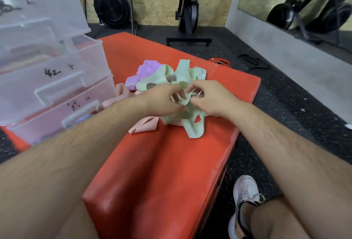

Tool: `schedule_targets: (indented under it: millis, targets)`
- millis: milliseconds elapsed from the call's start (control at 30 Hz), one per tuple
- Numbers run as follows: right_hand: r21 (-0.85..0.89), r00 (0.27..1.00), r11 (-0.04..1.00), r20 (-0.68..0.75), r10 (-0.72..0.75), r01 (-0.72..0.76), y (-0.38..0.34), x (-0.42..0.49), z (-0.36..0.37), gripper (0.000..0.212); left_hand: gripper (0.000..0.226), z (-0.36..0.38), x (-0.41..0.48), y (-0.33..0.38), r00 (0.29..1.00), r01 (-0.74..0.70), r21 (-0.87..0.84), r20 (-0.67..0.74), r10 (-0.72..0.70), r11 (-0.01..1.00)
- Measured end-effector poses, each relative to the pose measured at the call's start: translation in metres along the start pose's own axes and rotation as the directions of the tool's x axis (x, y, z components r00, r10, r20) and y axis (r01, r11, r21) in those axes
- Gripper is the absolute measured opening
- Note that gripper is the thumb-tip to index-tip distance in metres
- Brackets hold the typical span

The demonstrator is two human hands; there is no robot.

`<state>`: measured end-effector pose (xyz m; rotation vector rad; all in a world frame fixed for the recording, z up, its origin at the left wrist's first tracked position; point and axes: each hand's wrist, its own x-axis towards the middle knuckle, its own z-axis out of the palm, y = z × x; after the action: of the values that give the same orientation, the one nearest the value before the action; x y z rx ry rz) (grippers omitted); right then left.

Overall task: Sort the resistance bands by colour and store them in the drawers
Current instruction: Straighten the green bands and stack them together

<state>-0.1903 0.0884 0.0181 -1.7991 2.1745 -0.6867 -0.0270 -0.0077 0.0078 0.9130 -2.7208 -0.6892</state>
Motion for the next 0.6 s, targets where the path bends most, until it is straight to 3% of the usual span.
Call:
schedule_targets:
  millis: [133,267,400,533,600]
  targets:
    - [0.231,0.975,0.972,-0.222,0.011,0.041,-0.011,-0.001,-0.013,0.037,0.027,-0.022,-0.011,0.021,0.982,-0.084,-0.275,-0.188,0.032,0.958]
    - [0.512,0.950,0.858,-0.290,0.116,0.051,-0.032,-0.010,-0.033,0.034,0.025,-0.037,-0.019,0.038,0.907,-0.212,-0.400,-0.419,0.028,0.891]
    - [0.659,0.961,0.744,-0.261,0.096,0.104,-0.050,-0.021,-0.046,0.021,0.036,-0.050,-0.024,0.042,0.845,-0.296,-0.354,-0.530,0.071,0.887]
    - [0.742,0.959,0.658,-0.260,0.109,0.126,-0.055,-0.030,-0.038,0.019,0.007,-0.056,-0.031,0.042,0.842,-0.277,-0.233,-0.526,0.118,0.932]
    - [0.754,0.966,0.648,-0.233,0.109,0.108,-0.055,-0.031,-0.034,0.019,0.006,-0.057,-0.034,0.041,0.845,-0.253,-0.215,-0.523,0.107,0.943]
